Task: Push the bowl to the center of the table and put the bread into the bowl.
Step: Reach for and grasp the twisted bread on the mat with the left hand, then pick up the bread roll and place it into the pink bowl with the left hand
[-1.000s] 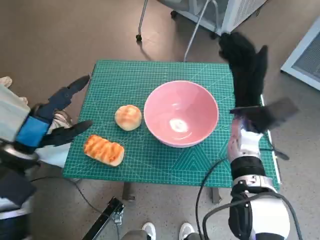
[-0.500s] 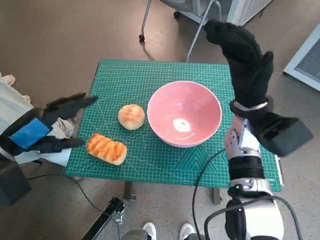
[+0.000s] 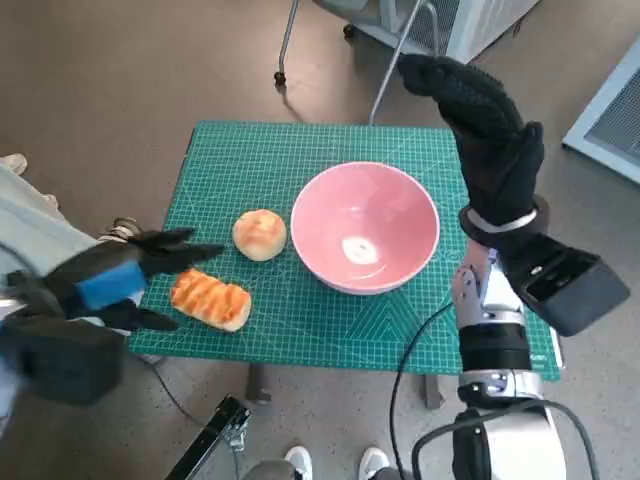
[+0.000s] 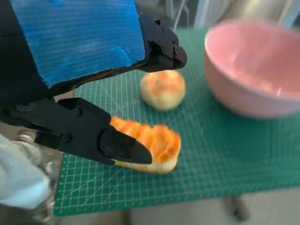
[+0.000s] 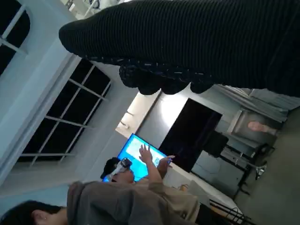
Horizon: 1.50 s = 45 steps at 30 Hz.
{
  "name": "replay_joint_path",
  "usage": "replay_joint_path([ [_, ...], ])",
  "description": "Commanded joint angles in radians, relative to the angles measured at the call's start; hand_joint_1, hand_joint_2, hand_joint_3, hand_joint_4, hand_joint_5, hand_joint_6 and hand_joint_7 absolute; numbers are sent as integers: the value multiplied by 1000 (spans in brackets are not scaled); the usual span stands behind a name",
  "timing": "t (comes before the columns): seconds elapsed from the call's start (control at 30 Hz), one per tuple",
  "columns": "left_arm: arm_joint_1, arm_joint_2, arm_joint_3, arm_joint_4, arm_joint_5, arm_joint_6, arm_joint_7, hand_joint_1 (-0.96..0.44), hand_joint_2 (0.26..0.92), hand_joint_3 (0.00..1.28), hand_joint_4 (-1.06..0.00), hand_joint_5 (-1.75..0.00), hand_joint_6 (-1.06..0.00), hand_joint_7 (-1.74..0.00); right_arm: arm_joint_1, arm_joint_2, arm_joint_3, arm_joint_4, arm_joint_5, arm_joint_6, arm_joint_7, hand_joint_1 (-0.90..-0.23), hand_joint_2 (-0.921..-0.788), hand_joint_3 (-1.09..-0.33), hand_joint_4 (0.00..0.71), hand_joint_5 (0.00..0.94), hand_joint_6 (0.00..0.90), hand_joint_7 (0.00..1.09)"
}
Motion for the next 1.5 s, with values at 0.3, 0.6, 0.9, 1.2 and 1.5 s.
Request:
replay_joint_path([
  [0.3, -110, -45, -153, 149, 182, -25, 27, -71, 785, 0, -125, 0, -289, 0, 30, -3, 12, -1, 3, 6, -9, -695, -921, -796, 296, 12, -1, 875],
  [0.6, -171, -108, -240, 268, 282, -28, 62, -99, 786, 1, -146, -10, -300, -7, 37, -3, 13, -8, 3, 6, -15, -696, -921, -793, 294, 12, -1, 866],
  [0.9, -195, -132, -262, 324, 313, -44, 86, -104, 795, 3, -194, -19, -340, -24, 41, -2, 16, -13, 3, 9, -19, -694, -921, -794, 291, 10, -1, 865],
  [1.2, -259, -178, -348, 564, 425, -140, 235, -170, 912, 190, -530, -755, -484, -1152, 52, -2, 15, -27, 9, 8, -26, -683, -921, -793, 290, 10, -1, 864],
  [1.5, -290, -163, -333, 627, 397, -216, 267, -6, 920, 149, -586, -1237, -545, -1269, 51, 0, 12, -14, 12, 1, -27, -700, -921, -787, 290, 10, -1, 865],
])
